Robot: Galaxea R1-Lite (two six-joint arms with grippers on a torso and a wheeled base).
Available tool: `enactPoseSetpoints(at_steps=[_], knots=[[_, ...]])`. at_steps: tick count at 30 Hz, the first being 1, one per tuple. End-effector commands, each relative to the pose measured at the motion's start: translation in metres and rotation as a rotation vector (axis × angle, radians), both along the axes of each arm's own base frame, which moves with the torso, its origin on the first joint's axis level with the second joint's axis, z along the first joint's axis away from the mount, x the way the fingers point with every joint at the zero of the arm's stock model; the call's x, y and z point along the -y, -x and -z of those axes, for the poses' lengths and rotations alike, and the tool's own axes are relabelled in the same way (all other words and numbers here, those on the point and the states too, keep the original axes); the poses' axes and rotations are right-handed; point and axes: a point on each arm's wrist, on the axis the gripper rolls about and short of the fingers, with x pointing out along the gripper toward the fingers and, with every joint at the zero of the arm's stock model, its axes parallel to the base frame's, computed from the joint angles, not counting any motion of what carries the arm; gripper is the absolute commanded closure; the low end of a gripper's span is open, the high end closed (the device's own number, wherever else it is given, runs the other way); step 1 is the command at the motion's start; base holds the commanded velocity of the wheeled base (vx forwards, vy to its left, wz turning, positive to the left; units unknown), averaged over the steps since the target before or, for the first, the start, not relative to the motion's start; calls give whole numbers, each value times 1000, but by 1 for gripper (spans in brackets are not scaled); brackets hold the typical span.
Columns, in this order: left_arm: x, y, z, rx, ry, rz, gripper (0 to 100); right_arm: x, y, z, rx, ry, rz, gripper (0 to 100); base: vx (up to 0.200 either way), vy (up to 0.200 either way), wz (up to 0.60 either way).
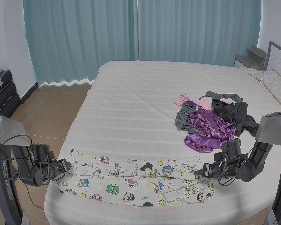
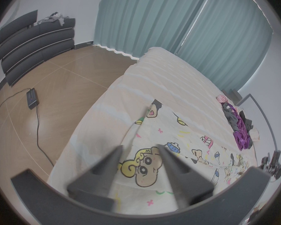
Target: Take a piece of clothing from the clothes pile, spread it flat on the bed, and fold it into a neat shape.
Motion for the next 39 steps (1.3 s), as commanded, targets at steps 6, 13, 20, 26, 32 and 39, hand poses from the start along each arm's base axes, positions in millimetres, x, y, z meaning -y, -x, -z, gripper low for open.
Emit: enactPoseSetpoints(at_steps=[6,13,20,26,32,39], knots=[[-5,0,-3,0,128,-100,0,1,-3,1,22,-9,12,0,0,0,0],[-24,0,-30,64,401,-191,0,2,-1,-2,125,10,62,0,0,0,0],[-21,21,-51,58,503,-261,0,-4,3,-2,138,-55,121,0,0,0,0],[-19,19,-53,58,543,-285,0,-6,4,7,123,-52,114,0,0,0,0],[-17,19,-47,35,538,-287,0,-11,4,7,150,-62,102,100,0,0,0],[-16,20,-46,33,536,-284,0,-11,6,5,162,-39,126,100,0,0,0]])
